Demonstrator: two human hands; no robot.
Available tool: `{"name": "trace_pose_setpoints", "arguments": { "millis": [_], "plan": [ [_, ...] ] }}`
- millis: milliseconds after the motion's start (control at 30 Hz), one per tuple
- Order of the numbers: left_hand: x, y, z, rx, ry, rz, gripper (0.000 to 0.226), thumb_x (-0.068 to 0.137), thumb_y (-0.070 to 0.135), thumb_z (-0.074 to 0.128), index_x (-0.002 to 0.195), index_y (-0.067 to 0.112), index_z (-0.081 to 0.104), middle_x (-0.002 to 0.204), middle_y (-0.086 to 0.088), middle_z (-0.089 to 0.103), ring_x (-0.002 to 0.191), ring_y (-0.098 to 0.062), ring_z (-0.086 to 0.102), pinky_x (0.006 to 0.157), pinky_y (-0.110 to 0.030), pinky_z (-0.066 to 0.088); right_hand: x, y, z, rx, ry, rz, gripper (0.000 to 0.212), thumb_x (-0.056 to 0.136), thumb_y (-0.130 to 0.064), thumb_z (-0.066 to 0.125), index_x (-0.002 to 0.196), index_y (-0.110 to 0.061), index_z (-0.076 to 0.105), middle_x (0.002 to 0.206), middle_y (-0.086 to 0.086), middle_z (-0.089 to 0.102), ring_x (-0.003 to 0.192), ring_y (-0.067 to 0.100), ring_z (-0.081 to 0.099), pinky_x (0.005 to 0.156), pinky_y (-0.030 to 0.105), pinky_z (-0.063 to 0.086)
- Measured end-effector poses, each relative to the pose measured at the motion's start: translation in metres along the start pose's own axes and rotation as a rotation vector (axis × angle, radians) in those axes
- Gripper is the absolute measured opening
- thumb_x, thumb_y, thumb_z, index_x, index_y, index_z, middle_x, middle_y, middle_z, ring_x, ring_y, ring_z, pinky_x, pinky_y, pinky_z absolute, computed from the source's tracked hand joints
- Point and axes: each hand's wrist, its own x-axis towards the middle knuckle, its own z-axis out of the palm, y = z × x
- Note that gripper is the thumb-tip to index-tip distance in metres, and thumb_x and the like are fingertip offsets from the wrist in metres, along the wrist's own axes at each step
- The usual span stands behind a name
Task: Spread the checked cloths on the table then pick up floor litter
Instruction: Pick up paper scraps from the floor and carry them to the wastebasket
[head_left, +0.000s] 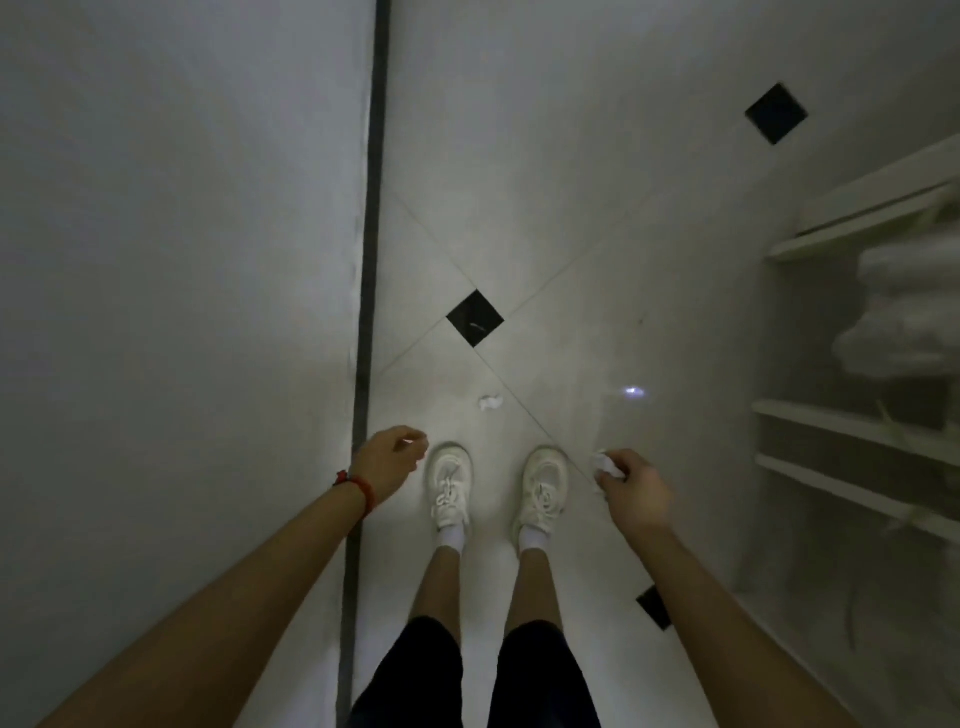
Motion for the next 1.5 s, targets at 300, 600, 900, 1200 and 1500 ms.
{"name": "trace_pose_setpoints", "arguments": {
  "millis": [300, 600, 900, 1200, 1500],
  "plan": [
    [0.199, -0.063, 0.103, 0.177, 0.006, -0.047, 0.033, 0.088, 0.027, 0.058, 0.118, 0.012, 0.058, 0.115, -0.015, 0.062, 0.102, -0.025, 0.058, 0.090, -0.024, 0.041, 0.163, 0.075, 0.103, -0.084, -0.052, -0.072, 0.020, 0.082, -0.001, 0.060, 0.101, -0.001, 0.068, 0.097, 0.017, 0.070, 0.084, 0.022, 0.061, 0.060, 0.012, 0.035],
    [0.353, -0.115, 0.183, 0.424, 0.035, 0.165, 0.043, 0.084, 0.026, 0.062, 0.124, 0.011, 0.054, 0.124, -0.020, 0.051, 0.109, -0.032, 0.054, 0.091, -0.033, 0.044, 0.263, 0.153, 0.181, -0.032, -0.021, -0.059, 0.020, 0.082, -0.005, 0.062, 0.101, -0.009, 0.068, 0.085, 0.003, 0.064, 0.078, 0.016, 0.060, 0.059, 0.003, 0.041],
    [0.392, -0.154, 0.222, 0.537, 0.210, 0.318, 0.020, 0.091, 0.016, 0.050, 0.101, 0.003, 0.062, 0.112, -0.017, 0.055, 0.099, -0.027, 0.054, 0.073, -0.027, 0.040, 0.263, 0.197, 0.229, 0.103, 0.004, 0.045, 0.017, 0.082, -0.006, 0.063, 0.093, -0.018, 0.068, 0.075, 0.001, 0.065, 0.078, 0.023, 0.064, 0.073, 0.027, 0.053],
    [0.328, -0.127, 0.184, 0.275, 0.249, 0.281, 0.012, 0.081, 0.008, 0.060, 0.082, 0.000, 0.068, 0.087, -0.020, 0.067, 0.085, -0.030, 0.061, 0.073, -0.029, 0.043, 0.226, 0.140, 0.206, 0.240, 0.050, 0.058, 0.024, 0.081, -0.001, 0.062, 0.084, -0.025, 0.064, 0.069, -0.008, 0.063, 0.067, 0.012, 0.060, 0.081, 0.043, 0.055],
    [0.160, -0.022, 0.073, -0.225, 0.432, 0.222, 0.006, 0.079, 0.004, 0.066, 0.075, 0.009, 0.067, 0.070, -0.006, 0.065, 0.070, -0.023, 0.062, 0.069, -0.031, 0.053, 0.130, 0.003, 0.108, 0.358, 0.089, -0.153, 0.022, 0.082, 0.001, 0.062, 0.086, -0.021, 0.066, 0.076, -0.006, 0.065, 0.061, -0.008, 0.060, 0.063, 0.005, 0.049]
  ]
}}
